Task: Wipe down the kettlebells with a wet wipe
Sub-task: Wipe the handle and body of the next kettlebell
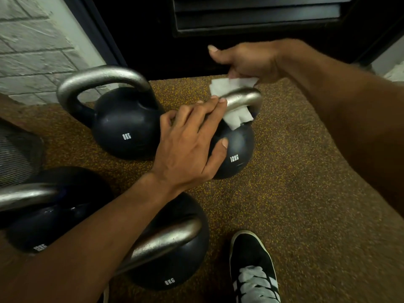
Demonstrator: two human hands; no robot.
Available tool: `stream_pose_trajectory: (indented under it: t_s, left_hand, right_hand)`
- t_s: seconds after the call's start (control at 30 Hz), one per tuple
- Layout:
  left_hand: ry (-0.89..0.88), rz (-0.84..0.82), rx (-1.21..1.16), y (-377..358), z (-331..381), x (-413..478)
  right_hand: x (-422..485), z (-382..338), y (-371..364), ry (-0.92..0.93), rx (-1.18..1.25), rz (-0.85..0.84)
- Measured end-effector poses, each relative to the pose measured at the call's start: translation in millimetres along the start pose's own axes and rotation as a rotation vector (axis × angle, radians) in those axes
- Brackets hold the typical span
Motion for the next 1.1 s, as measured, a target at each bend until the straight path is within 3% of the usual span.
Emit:
stream_pose_trajectory:
  t_s: [0.13,0.23,0.4,0.53,0.73,0.87,1.0,1.1]
  left_hand:
    - [0.013,-0.006,0.011,0.3,0.1,0.5]
    - [0.015,-0.016,-0.013,1.4,-0.1,0.8]
    - [0.009,-0.007,-0.146,6.7,-9.0,0.6]
    - [-0.021,-0.028,-0.129,4.1,-7.2,-1.9]
    - [-0.011,-0.026,-0.135,4.4,-8.2,-1.7]
    - [-0.038,-0.043,-0.098,3.4,-6.4,-1.4]
    - [-0.038,-0.059,-0.027,3.3,-7.0,-1.1]
    - [-0.048,-0.072,-0.006,3.4,-7.5,0.2]
  right_hand:
    - [-27.2,-11.1,20.9,0.105,-0.043,0.168]
    - [-53.0,-7.3,17.2,0.203,-0.210,0.273]
    - [-86.4,21.9,-48.8,0.604,-0.621,0.636]
    - [-83.9,46.3,-75.5,0.626,-0.757,0.767]
    - [-79.2,30.0,-53.9,0.632,-0.728,0.785]
    - [-68.6,-11.9,-18.0,0.577,-0.556,0.638]
    - [-45.3,-23.9,3.4,0.307,-0.508,0.455]
    - [-40.8,-20.3,10.2,0.288,-0.467,0.447]
Point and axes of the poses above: each hand's wrist, its own x-axis towards the middle knuckle, its own y-axis out of the back of the hand, z = x × y, the point moved 9 cm from there along x, towards the middle knuckle, and after that the axes turned 3 degrees about z, right-handed, at the moved point
